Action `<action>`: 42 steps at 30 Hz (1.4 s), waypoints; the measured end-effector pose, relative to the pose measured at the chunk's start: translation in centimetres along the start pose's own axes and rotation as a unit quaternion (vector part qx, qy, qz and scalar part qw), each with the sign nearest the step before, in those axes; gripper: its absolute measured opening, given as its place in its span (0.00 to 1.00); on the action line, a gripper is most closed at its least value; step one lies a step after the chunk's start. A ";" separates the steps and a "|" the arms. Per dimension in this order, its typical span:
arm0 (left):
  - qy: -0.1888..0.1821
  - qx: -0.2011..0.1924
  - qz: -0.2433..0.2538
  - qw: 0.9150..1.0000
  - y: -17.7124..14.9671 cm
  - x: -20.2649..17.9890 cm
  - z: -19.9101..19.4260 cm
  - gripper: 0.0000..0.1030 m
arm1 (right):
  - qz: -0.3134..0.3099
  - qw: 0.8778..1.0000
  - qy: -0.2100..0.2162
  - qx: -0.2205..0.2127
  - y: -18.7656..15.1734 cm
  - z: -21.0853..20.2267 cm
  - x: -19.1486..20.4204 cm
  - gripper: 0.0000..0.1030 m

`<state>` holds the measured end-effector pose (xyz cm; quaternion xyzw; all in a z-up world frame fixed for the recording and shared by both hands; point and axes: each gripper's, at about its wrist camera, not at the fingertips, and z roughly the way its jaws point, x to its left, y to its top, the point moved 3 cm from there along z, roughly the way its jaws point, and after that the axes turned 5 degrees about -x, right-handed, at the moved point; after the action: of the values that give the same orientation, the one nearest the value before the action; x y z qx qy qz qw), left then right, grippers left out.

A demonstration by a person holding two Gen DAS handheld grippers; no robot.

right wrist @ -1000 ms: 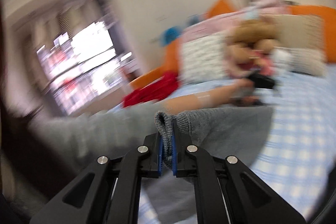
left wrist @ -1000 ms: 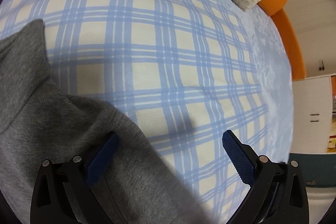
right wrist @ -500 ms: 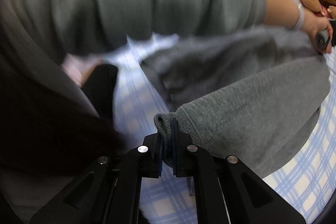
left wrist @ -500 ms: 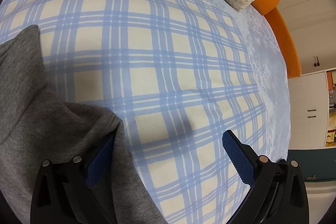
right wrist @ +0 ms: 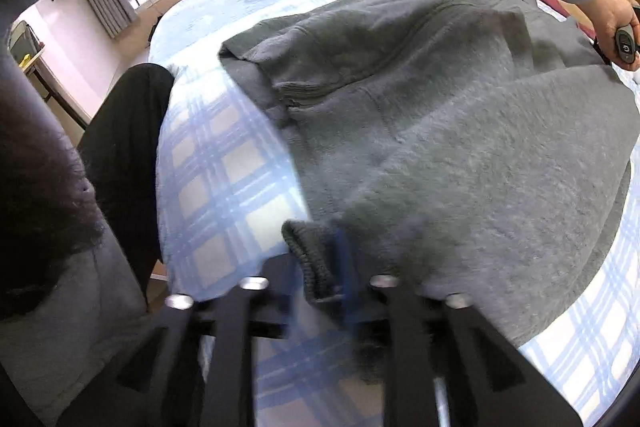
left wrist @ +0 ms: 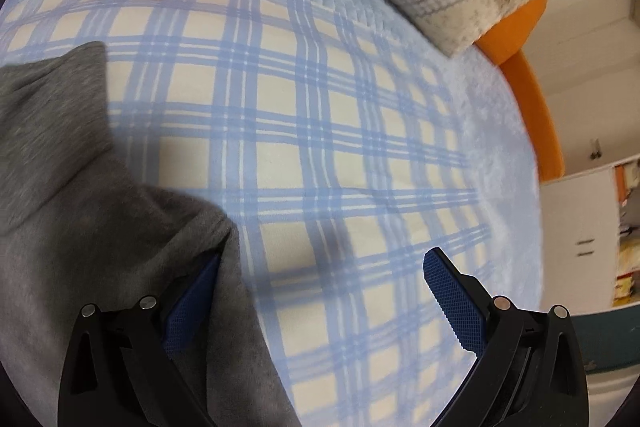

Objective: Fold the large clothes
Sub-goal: 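Carry the held sleeve across the hoodie body with the right gripper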

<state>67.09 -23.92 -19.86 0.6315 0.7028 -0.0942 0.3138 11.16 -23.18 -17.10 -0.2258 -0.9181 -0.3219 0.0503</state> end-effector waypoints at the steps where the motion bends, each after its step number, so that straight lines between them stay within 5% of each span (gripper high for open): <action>1: -0.014 -0.007 -0.007 1.000 -0.1 0.0 -1.3 0.97 | -0.006 1.000 -0.015 -0.015 0.0 -0.9 0.8 0.91; 5: -0.045 -0.039 0.014 0.998 -1.2 -1.4 -7.3 0.97 | 0.004 0.999 -0.025 -0.039 0.2 -2.9 2.1 0.94; 11: -0.135 0.020 0.053 0.989 -7.2 -3.7 -11.5 0.97 | 0.064 0.988 -0.061 -0.129 0.9 -8.2 1.2 0.93; 12: -0.148 0.035 0.058 0.987 -8.8 -3.7 -11.1 0.97 | 0.071 0.986 -0.065 -0.138 1.2 -8.4 0.9 0.83; 13: -0.153 0.044 0.059 0.985 -9.7 -3.7 -10.5 0.97 | 0.087 0.982 -0.081 -0.149 1.4 -8.8 0.0 0.63; 16: -0.158 0.061 0.054 0.984 -11.8 -3.0 -8.1 0.97 | 0.113 0.973 -0.143 -0.140 1.6 -7.8 -2.5 0.40; 24: -0.179 0.041 0.002 0.983 -11.3 0.1 -3.0 0.97 | 0.143 0.964 -0.216 -0.059 -1.0 -2.7 -8.0 0.30; 33: -0.163 0.030 0.043 0.985 -11.4 -1.6 -3.9 0.97 | 0.156 0.962 -0.217 -0.048 -1.2 -1.6 -8.8 0.31; 35: -0.180 0.014 0.051 0.982 -11.8 -1.8 -6.5 0.97 | 0.157 0.963 -0.212 -0.048 -0.8 -2.1 -8.3 0.35; 37: -0.204 -0.008 0.053 0.978 -12.5 -0.9 -10.7 0.97 | 0.160 0.964 -0.206 -0.059 -0.2 -3.0 -7.8 0.58; 42: -0.223 -0.054 0.037 0.973 -15.6 6.9 -21.6 0.97 | 0.127 0.966 -0.213 -0.078 3.2 -4.3 -6.2 0.64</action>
<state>45.34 -9.68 -10.84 0.6027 0.5950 -0.1830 0.4992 17.84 -26.02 -13.35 -0.4074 -0.8435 -0.3274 -0.1238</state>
